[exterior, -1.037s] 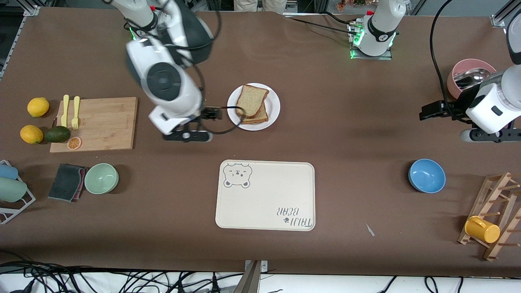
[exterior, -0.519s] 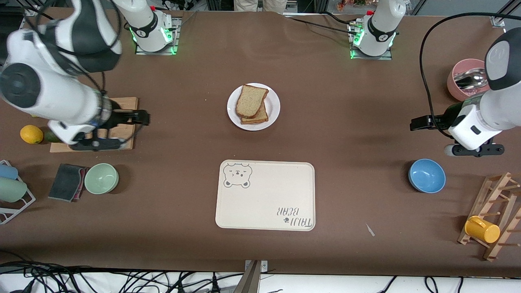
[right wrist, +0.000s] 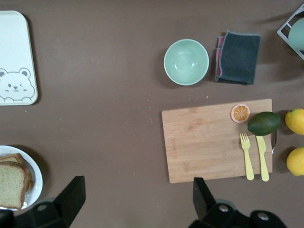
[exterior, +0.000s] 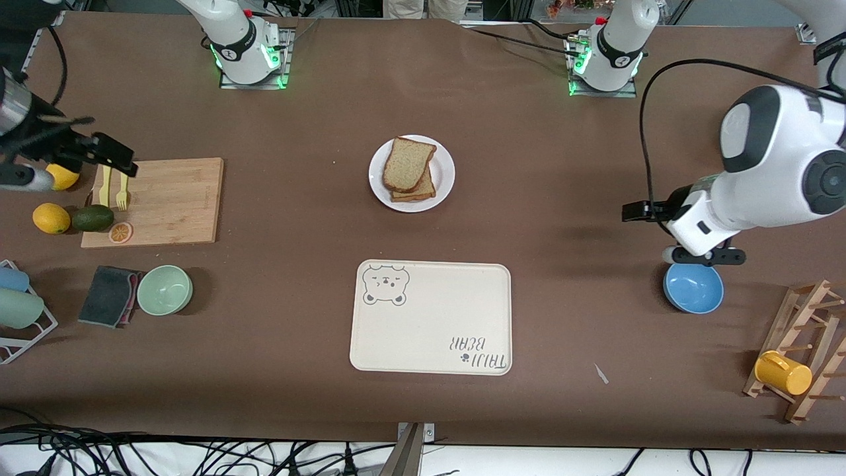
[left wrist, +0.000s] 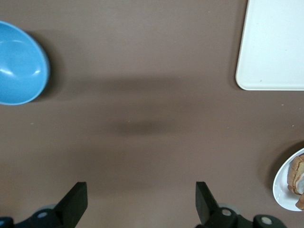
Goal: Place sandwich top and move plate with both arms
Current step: 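Move the left gripper to the plate rim while the right gripper rests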
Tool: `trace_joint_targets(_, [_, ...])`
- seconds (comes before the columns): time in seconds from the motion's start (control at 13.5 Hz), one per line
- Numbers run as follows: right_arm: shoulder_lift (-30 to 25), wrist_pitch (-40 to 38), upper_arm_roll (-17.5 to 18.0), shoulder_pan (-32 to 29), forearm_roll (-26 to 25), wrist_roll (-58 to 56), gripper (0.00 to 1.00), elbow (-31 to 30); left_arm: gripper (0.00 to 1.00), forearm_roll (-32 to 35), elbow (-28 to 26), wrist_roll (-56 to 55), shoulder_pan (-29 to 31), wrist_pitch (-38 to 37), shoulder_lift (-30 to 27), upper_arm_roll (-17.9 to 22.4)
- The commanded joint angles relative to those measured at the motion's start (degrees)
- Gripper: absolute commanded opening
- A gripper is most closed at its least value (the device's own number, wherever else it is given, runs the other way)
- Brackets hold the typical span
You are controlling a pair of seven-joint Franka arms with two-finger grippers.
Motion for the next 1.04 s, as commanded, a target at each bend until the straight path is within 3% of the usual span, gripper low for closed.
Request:
trace_joint_targets(0.0, [-1.8, 0.9, -1.1, 0.7, 0.4, -1.4, 1.00, -3.8, 1.00, -1.3, -5.4, -0.1, -0.7, 6.5, -0.8, -1.6])
trace_joint_targets(0.3, [-1.5, -0.8, -1.0, 0.7, 0.3, -1.8, 1.00, -3.1, 1.00, -2.1, -11.1, -0.1, -1.8, 15.8, 0.4, -3.9])
trace_joint_targets(0.81, [-1.2, -0.6, -1.1, 0.7, 0.4, -2.1, 1.00, -2.9, 1.00, -14.3, -16.2, -0.1, -6.4, 28.5, 5.1, -4.4])
trace_joint_targets(0.96, [-1.2, -0.6, -0.9, 0.7, 0.4, -2.0, 1.00, -2.7, 1.00, -16.4, -18.2, -0.1, -6.9, 32.6, 5.4, -6.7])
